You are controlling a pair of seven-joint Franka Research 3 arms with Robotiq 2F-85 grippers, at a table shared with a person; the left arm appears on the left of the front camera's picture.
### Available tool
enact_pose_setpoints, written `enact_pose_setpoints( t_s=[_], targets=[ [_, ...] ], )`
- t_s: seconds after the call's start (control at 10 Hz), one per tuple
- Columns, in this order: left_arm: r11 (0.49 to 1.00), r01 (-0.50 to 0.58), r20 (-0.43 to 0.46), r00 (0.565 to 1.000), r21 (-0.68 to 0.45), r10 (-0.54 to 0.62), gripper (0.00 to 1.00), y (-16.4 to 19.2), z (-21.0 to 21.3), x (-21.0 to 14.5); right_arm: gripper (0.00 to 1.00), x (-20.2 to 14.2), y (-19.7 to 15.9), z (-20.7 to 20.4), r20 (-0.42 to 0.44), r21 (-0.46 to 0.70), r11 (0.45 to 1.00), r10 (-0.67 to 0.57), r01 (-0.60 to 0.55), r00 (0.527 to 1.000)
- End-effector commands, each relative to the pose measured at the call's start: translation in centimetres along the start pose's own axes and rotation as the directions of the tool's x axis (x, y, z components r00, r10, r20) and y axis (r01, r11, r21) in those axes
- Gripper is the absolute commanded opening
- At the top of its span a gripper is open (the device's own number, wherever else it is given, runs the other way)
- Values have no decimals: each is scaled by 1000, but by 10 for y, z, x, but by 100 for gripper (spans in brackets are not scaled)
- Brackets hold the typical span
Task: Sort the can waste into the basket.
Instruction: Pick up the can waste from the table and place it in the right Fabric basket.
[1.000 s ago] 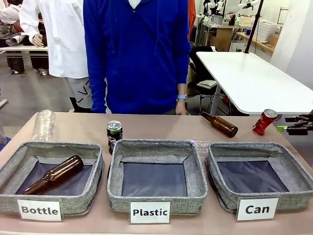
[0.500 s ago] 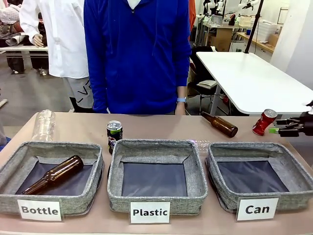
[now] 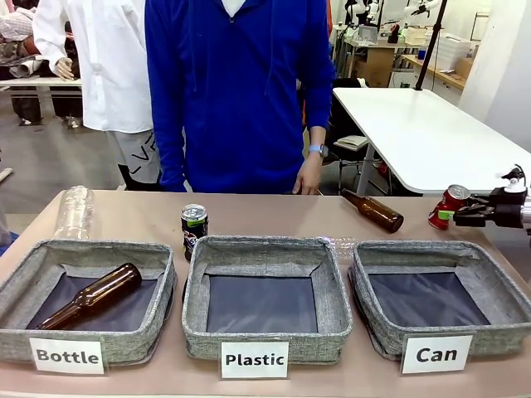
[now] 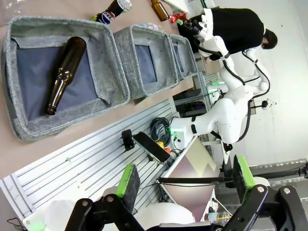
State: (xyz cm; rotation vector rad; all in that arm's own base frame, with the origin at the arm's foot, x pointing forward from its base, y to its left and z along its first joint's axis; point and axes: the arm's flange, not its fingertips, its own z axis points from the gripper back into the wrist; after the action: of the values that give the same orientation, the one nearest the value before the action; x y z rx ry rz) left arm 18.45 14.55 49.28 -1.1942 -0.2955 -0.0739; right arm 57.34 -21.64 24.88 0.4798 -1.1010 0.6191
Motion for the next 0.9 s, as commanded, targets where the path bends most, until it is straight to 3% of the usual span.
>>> enact_pose_setpoints(
  t_s=[0.0, 0.3, 0.4, 0.6, 0.8],
  targets=[
    [1000, 10, 17, 1000, -14, -10, 100, -1, 2, 1, 100, 4, -7, -10, 21, -28, 999, -38, 39, 999],
    [1000, 10, 17, 1000, -14, -10, 100, -1, 2, 1, 100, 6, -8, -15, 52, -12, 999, -51, 52, 997],
    [1000, 10, 17, 1000, -14, -10, 100, -1, 2, 1, 40, 6, -8, -12, 62, -1, 999, -47, 47, 997],
    [1000, 10, 17, 1000, -14, -10, 100, -1, 2, 1, 40, 5, -8, -12, 68, -2, 998, -56, 56, 996],
    [1000, 10, 17, 1000, -14, -10, 100, -1, 2, 1, 24, 5, -9, -11, 75, -5, 998, -58, 59, 996]
  ],
)
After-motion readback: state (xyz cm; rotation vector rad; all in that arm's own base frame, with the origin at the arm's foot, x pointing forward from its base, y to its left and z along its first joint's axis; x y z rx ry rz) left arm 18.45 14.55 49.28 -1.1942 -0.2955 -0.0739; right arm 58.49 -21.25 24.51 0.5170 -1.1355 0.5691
